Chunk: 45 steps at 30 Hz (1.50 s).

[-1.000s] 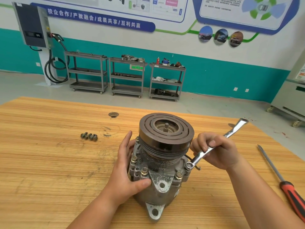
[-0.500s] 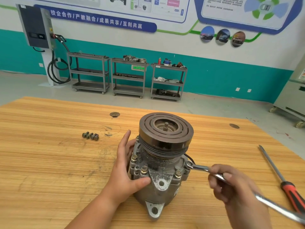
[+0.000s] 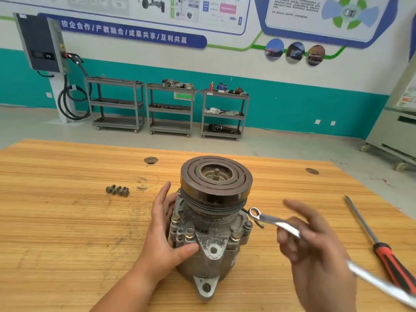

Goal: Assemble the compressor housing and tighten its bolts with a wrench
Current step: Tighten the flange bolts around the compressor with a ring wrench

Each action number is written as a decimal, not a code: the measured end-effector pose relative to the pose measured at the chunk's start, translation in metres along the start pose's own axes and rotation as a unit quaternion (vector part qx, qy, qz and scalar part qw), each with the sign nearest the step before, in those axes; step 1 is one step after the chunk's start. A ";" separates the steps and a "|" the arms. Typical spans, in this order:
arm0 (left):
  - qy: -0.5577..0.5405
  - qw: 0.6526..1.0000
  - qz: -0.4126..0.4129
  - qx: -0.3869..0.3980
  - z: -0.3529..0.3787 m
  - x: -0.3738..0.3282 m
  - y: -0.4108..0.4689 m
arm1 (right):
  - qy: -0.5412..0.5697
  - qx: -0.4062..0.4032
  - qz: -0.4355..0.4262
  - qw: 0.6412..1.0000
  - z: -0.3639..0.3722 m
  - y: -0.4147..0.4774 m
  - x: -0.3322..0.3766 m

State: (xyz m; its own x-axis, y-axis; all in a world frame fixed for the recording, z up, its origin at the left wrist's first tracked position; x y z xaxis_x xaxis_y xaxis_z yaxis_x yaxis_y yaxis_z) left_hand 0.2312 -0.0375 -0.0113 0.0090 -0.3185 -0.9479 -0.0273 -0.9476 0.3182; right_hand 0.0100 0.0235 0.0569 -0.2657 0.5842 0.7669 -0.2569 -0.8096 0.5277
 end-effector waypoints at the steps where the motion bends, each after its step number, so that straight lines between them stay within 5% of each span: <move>1: -0.001 1.000 0.000 0.000 0.000 0.000 0.000 | 0.034 0.021 0.030 0.999 -0.007 0.013 -0.006; 4: 0.004 1.000 0.000 0.001 0.001 -0.001 0.001 | 0.081 0.097 0.114 0.985 -0.019 0.053 -0.025; 9: 0.008 1.000 0.000 0.002 0.000 0.000 0.001 | 0.103 0.294 0.137 0.940 -0.016 0.088 -0.050; 16: 0.021 1.000 -0.002 0.001 -0.002 0.001 0.001 | 0.095 0.414 0.196 0.884 0.002 0.105 -0.064; 22: 0.020 1.000 0.004 0.003 -0.002 -0.001 0.003 | 0.102 0.235 0.254 0.933 -0.017 0.082 -0.057; 26: 0.015 1.000 0.004 0.003 -0.001 -0.001 0.002 | 0.025 0.065 0.158 0.985 -0.026 0.036 -0.033; 30: 0.020 1.000 0.005 0.002 -0.001 -0.002 0.001 | -0.099 -0.072 0.034 0.992 0.001 -0.023 -0.017; 33: 0.018 1.000 0.000 0.001 -0.002 -0.002 0.001 | -0.149 -0.065 0.002 0.987 0.033 -0.045 -0.017; 37: 0.020 1.000 -0.002 0.005 -0.002 -0.003 0.001 | -0.066 -0.103 -0.018 0.992 0.020 -0.040 0.000; 45: 0.031 0.999 -0.003 0.004 -0.002 -0.003 0.000 | 0.009 0.055 0.084 0.995 -0.020 0.018 -0.006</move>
State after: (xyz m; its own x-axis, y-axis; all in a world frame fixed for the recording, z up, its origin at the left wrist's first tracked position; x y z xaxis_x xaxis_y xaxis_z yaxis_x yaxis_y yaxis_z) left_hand 0.2337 -0.0371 -0.0087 0.0721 -0.3145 -0.9465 -0.0360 -0.9492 0.3127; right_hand -0.0119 0.0068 0.0541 -0.3137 0.4405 0.8412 -0.1050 -0.8966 0.4303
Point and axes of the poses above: each hand's wrist, its own y-axis towards the middle knuckle, its own z-axis out of the palm, x = y × z, the point moved 3 cm from there along y, towards the middle knuckle, and after that the axes turned 11 degrees about -z, right-handed, at the moved point
